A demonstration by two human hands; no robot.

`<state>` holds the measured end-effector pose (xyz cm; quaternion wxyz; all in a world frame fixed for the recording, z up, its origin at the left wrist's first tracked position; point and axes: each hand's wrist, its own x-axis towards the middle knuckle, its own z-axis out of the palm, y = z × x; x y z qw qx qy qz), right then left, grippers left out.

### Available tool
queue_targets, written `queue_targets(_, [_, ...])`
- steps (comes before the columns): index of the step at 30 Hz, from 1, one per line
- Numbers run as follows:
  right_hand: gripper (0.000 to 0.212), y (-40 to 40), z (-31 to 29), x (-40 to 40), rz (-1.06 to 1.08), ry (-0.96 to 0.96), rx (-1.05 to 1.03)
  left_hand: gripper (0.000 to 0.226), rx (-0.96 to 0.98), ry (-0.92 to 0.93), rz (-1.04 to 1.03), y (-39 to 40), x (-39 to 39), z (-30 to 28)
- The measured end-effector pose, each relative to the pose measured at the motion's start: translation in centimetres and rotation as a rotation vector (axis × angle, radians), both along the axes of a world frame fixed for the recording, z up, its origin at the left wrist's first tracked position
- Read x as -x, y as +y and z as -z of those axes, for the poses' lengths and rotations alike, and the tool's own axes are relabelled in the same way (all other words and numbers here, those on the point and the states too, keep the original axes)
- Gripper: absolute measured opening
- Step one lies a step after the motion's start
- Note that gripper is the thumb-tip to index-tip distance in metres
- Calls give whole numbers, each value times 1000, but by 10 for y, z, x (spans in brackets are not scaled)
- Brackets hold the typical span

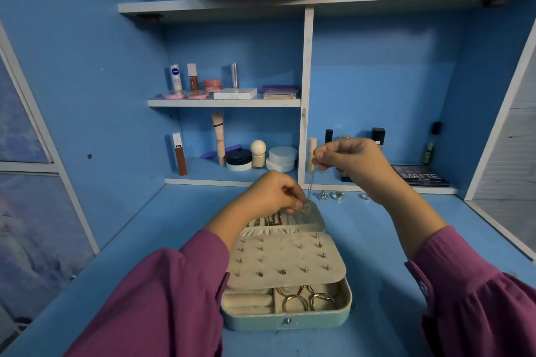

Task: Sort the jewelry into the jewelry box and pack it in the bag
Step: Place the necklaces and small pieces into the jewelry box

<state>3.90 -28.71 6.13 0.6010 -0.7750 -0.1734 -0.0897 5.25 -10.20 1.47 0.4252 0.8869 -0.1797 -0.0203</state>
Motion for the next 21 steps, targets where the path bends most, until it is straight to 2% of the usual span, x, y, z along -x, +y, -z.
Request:
queue_targets(5, [6,0,3,-1,-32,21,68,15,-241,-41,31,-9,-6,3])
queue_targets(9, [6,1,4,-2,-47,25,109,14,-354,-83,50,-13,-6,6])
queue_targets(14, [7,2,4,-1,-54,26,108,15,-371,-60,80,-16,0,8])
queue_targets(18, [9,2,4,-1,-47,35,134,23,-378,40,120,-9,1,-2])
queue_targets(21, [11,2,7,-3,-27,60,218,29,-254,51,65,-1,-2,-9])
